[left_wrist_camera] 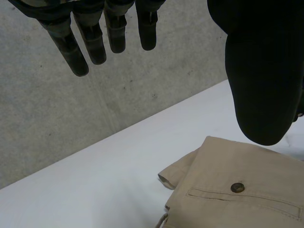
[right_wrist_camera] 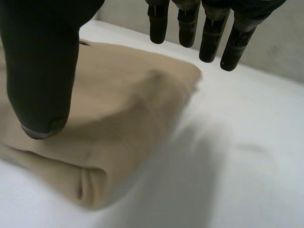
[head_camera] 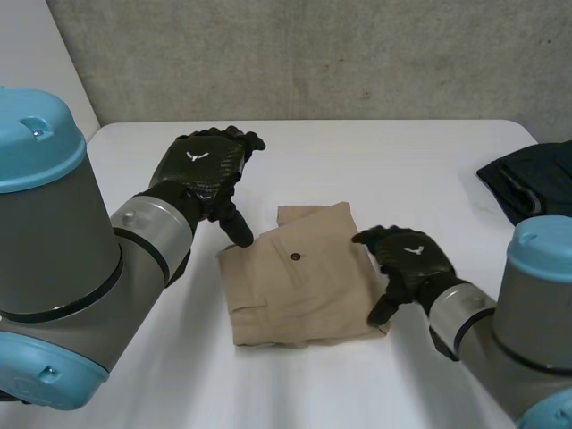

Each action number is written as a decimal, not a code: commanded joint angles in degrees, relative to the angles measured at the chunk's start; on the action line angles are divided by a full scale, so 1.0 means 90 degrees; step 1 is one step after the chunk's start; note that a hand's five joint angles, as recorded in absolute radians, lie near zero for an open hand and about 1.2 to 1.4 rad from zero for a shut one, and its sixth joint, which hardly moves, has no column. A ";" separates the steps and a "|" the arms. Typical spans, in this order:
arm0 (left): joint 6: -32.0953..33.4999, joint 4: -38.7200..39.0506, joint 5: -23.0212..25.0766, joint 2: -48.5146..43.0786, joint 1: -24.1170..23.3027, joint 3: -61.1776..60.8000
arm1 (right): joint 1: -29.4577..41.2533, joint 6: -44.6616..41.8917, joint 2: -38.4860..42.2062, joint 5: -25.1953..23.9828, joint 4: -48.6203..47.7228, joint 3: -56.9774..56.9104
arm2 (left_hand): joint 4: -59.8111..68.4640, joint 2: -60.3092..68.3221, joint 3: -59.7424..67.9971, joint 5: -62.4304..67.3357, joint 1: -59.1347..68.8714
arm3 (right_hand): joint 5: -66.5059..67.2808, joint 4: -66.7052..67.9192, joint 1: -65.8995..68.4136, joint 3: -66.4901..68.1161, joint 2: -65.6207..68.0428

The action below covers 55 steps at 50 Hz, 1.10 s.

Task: Fold the laundry.

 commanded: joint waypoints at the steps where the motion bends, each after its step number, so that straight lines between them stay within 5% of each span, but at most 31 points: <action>1: -0.0009 0.0005 -0.0006 0.0000 0.0010 -0.0005 | 0.1086 -0.1757 0.0165 0.0083 -0.0411 0.0006 | -0.0200 -0.0203 -0.0278 -0.0182 -0.0298 | -0.0379 -0.0366 0.0070 -0.0239 -0.0256; 47: 0.0029 0.0015 0.0032 0.0010 -0.0019 -0.0064 | 0.1253 -0.2432 0.1416 0.0357 -0.1447 -0.0482 | -0.0181 -0.0184 -0.0259 -0.0163 -0.0279 | 0.0377 0.0390 0.0826 0.0517 0.0500; 55: 0.0049 -0.0015 0.1106 0.0010 -0.0137 -0.0064 | 0.1253 -0.2578 0.1622 0.0347 -0.1418 -0.0727 | -0.0162 -0.0165 -0.0240 -0.0144 -0.0261 | 0.0901 0.0914 0.1350 0.1041 0.1024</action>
